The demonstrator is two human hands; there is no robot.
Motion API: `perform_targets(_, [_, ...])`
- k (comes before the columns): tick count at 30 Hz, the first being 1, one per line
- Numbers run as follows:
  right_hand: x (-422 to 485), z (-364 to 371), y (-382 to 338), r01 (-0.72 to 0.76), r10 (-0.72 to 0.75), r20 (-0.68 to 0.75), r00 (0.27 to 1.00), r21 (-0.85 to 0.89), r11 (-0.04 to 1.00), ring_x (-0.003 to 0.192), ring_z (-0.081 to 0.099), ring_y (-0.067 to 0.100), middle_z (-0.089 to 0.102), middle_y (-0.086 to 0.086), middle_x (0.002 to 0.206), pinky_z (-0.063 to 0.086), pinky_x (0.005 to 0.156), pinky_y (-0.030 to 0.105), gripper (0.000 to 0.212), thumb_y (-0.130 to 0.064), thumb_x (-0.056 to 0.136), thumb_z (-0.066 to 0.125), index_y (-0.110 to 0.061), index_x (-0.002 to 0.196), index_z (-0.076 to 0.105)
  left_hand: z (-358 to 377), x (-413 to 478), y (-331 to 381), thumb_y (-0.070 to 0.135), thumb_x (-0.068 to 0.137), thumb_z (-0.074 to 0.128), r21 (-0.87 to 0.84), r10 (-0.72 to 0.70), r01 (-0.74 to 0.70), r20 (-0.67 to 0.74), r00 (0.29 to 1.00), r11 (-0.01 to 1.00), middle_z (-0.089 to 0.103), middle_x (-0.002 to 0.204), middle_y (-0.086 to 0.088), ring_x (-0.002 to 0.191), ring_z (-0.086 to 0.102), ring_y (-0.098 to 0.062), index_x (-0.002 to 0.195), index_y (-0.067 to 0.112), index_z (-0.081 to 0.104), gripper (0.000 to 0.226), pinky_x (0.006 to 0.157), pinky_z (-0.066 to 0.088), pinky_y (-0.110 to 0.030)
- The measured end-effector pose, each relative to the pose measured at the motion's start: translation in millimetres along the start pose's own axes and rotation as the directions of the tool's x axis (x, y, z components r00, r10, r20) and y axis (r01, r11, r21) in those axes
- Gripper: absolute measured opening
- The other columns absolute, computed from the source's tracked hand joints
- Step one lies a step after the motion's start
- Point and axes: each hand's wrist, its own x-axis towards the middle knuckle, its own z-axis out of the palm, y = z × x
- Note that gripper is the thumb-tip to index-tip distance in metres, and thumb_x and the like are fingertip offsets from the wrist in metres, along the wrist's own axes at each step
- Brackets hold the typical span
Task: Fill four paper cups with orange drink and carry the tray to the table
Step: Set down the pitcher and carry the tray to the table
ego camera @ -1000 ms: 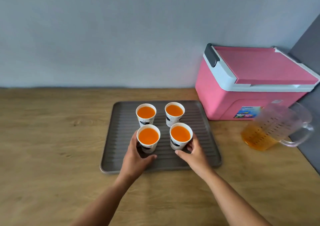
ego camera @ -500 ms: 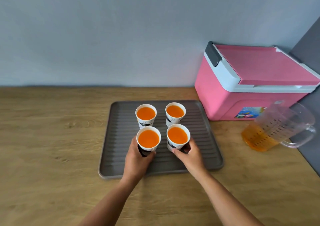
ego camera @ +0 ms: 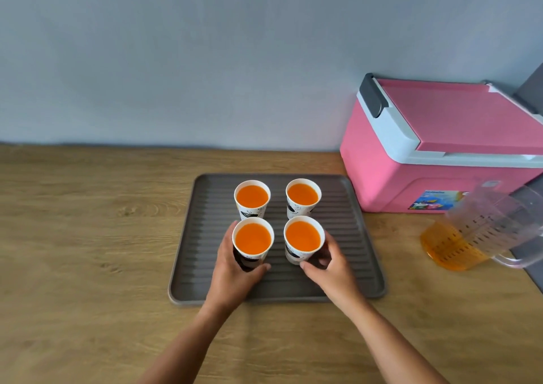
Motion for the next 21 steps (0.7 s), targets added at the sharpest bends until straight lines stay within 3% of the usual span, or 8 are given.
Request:
perform_targets(3, [-1,-29,-14,0.027,-0.026,0.035,0.999,-0.009,1.000,0.124,0.048,-0.004,0.050,-0.019,0.135,0.039,0.102,0.020,0.092,-0.019,0.074,0.084,-0.035,0.149,0.032,-20,-1,10,0.067,0.050,0.083,-0.106,-0.019,0.019,0.000,1.000,0.994,0.034,0.153,0.012,0.140,0.032,0.000,0.148,0.047,0.020,0.118,0.113,0.029,-0.030])
perform_targets(5, [5,-47,-28,0.084,-0.084,0.036,0.996,-0.004,0.996,0.129,0.043,-0.008,0.048,-0.020,0.138,0.037,0.104,0.022,0.101,-0.042,0.063,0.085,-0.033,0.149,0.032,-36,6,24,0.076,0.055,0.073,-0.168,0.003,-0.014,-0.068,0.998,0.986,0.034,0.154,0.010,0.141,0.031,0.001,0.149,0.040,0.026,0.112,0.115,0.025,-0.031])
perform_targets(7, [20,-58,-44,0.116,-0.116,0.011,0.993,0.047,0.992,0.131,0.046,0.000,0.050,-0.010,0.141,0.040,0.105,0.029,0.098,-0.054,0.063,0.081,-0.031,0.147,0.036,-49,25,38,0.070,0.065,0.070,-0.200,-0.006,-0.013,-0.098,0.995,0.980,0.035,0.154,0.008,0.140,0.033,-0.002,0.148,0.035,0.031,0.098,0.118,0.027,-0.036])
perform_targets(10, [51,-57,-65,0.142,-0.143,0.030,0.989,0.044,0.989,0.135,0.043,0.010,0.044,0.000,0.151,0.037,0.109,0.035,0.074,-0.028,0.084,0.075,-0.024,0.148,0.037,-56,61,51,0.050,0.070,0.081,-0.084,-0.017,0.016,-0.005,1.000,0.996,0.036,0.154,0.006,0.142,0.032,-0.008,0.147,0.031,0.033,0.093,0.117,0.029,-0.038])
perform_targets(13, [84,-47,-70,0.123,-0.118,0.125,0.985,-0.039,0.992,0.143,0.034,0.013,0.034,-0.003,0.157,0.033,0.109,0.029,0.082,-0.030,0.084,0.075,-0.023,0.152,0.031,-56,89,54,0.033,0.069,0.084,0.036,-0.038,0.034,0.133,0.990,0.999,0.035,0.155,0.003,0.143,0.031,-0.013,0.149,0.032,0.030,0.097,0.115,0.032,-0.043])
perform_targets(16, [100,-42,-68,0.068,-0.052,0.195,0.979,-0.077,0.995,0.143,0.034,0.015,0.034,-0.006,0.158,0.035,0.113,0.038,0.092,-0.044,0.076,0.078,-0.030,0.152,0.029,-52,103,55,0.023,0.069,0.086,0.060,-0.073,0.061,0.232,0.970,0.996,0.040,0.152,0.001,0.139,0.037,-0.015,0.149,0.031,0.029,0.099,0.112,0.037,-0.042])
perform_targets(19, [104,-38,-68,0.074,-0.048,0.217,0.975,-0.114,0.991,0.138,0.040,0.016,0.042,-0.005,0.153,0.039,0.106,0.034,0.084,-0.038,0.081,0.077,-0.030,0.151,0.032,-48,107,56,0.015,0.073,0.084,0.074,-0.072,0.054,0.273,0.959,0.996,0.051,0.143,0.004,0.130,0.046,-0.011,0.150,0.025,0.032,0.094,0.107,0.040,-0.036])
perform_targets(21, [104,-35,-69,0.081,-0.055,0.214,0.975,-0.113,0.990,0.131,0.044,0.014,0.046,-0.004,0.149,0.040,0.098,0.030,0.080,-0.032,0.084,0.076,-0.028,0.151,0.033,-46,108,54,0.015,0.074,0.083,0.088,-0.068,0.045,0.273,0.960,0.995,0.055,0.136,0.005,0.128,0.050,-0.014,0.148,0.024,0.034,0.090,0.107,0.042,-0.039])
